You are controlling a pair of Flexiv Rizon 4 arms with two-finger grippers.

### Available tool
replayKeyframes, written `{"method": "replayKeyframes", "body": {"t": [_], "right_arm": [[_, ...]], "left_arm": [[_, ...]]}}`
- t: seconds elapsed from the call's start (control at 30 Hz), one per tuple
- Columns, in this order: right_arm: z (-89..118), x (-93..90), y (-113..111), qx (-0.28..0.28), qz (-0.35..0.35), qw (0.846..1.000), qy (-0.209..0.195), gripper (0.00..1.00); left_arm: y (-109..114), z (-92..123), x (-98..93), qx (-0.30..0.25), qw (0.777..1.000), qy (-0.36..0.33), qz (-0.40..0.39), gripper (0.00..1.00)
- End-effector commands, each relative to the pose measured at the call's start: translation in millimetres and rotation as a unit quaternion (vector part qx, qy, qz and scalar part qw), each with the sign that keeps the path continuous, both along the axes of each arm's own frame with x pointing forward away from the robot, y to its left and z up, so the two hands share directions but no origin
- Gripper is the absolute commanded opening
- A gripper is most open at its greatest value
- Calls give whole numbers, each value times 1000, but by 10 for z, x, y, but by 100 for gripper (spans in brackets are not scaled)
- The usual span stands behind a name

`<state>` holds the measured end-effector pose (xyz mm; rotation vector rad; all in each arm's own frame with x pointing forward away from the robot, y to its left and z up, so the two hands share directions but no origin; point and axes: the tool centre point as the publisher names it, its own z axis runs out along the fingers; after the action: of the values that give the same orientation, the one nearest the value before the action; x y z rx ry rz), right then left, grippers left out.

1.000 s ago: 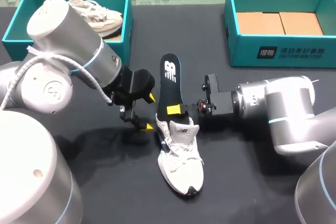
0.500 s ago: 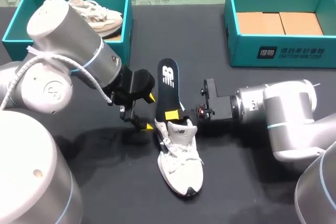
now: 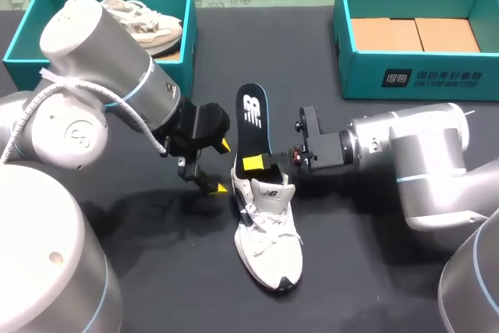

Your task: Take the shoe out of the shoebox, open the shoe tongue, remove and reinsert the insole, then place the shoe into the shoebox

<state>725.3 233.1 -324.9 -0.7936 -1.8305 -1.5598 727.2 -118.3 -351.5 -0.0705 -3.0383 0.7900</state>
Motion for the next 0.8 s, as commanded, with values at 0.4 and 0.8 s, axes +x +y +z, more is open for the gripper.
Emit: {"method": "replayKeyframes", "body": {"t": [0.4,0.8], "right_arm": [[245,74,-72,-24,-5,1000,-17,26],[95,232,-110,-12,-2,1000,18,0]], "left_arm": [[2,3,-12,1,1000,-1,0,100],[2,3,-12,1,1000,-1,0,100]]}}
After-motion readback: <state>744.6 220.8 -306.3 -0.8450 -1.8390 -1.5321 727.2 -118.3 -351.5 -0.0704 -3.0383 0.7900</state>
